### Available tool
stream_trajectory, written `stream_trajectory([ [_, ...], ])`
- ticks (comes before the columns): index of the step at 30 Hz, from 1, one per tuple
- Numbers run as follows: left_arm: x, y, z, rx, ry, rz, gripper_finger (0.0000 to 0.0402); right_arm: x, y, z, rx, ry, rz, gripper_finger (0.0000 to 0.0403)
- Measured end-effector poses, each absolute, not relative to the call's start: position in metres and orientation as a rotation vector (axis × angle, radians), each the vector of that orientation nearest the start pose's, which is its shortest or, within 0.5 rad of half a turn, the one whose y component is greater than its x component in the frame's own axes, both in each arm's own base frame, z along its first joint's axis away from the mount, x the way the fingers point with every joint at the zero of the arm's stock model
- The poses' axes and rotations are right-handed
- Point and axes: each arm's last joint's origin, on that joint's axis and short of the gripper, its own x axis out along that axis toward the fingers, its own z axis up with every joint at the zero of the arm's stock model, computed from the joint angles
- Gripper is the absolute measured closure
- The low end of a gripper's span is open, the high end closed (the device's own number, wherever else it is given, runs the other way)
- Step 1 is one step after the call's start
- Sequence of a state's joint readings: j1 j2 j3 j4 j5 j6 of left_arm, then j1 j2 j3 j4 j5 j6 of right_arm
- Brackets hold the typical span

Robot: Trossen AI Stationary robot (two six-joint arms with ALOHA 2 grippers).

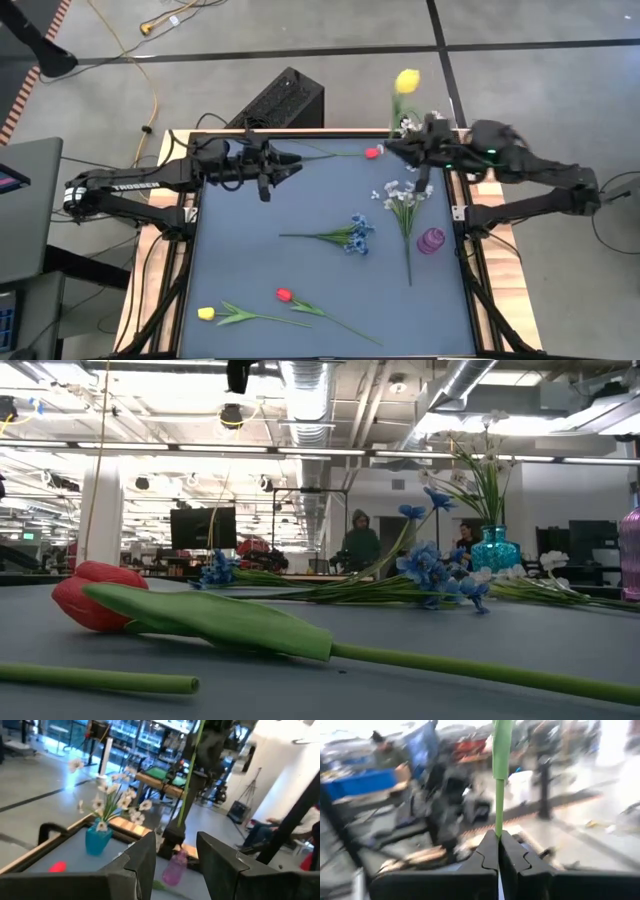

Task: Sort flowers into vase by color
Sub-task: Put the top yellow flower into the blue vase

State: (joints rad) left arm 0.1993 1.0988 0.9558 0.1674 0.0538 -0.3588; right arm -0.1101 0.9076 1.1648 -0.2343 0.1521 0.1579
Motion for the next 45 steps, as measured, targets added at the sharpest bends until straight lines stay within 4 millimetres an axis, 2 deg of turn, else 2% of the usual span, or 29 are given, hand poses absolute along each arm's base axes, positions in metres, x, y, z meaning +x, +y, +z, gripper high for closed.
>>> stream_trajectory([
  [2,0.243,0.048,0.365,-0.357,-0.042,0.143,0.0271,0.158,-0.026,0.441,0.124,-0.094,-0.377,0.0379],
  [5,0.243,0.048,0.365,-0.356,-0.048,0.152,0.0271,0.145,-0.032,0.446,0.052,-0.125,-0.573,0.0378],
  [9,0.243,0.048,0.365,-0.356,-0.054,0.157,0.0271,0.141,-0.046,0.451,-0.023,-0.155,-0.723,0.0381],
  [15,0.243,0.048,0.365,-0.356,-0.053,0.166,0.0271,0.135,-0.074,0.451,-0.042,-0.168,-0.916,0.0381],
  [21,0.243,0.048,0.365,-0.376,-0.050,0.166,0.0271,0.127,-0.109,0.432,-0.007,-0.182,-1.119,0.0381],
  [29,0.243,0.046,0.360,-0.421,-0.003,0.170,0.0271,0.119,-0.142,0.381,0.084,-0.168,-1.293,0.0381],
  [33,0.243,0.046,0.357,-0.447,0.022,0.172,0.0271,0.115,-0.146,0.360,0.101,-0.125,-1.371,0.0381],
  [39,0.244,0.046,0.357,-0.473,0.020,0.173,0.0271,0.113,-0.140,0.358,0.081,-0.122,-1.407,0.0381],
  [45,0.244,0.046,0.357,-0.488,0.018,0.173,0.0271,0.112,-0.132,0.350,0.048,0.018,-1.432,0.0381],
])
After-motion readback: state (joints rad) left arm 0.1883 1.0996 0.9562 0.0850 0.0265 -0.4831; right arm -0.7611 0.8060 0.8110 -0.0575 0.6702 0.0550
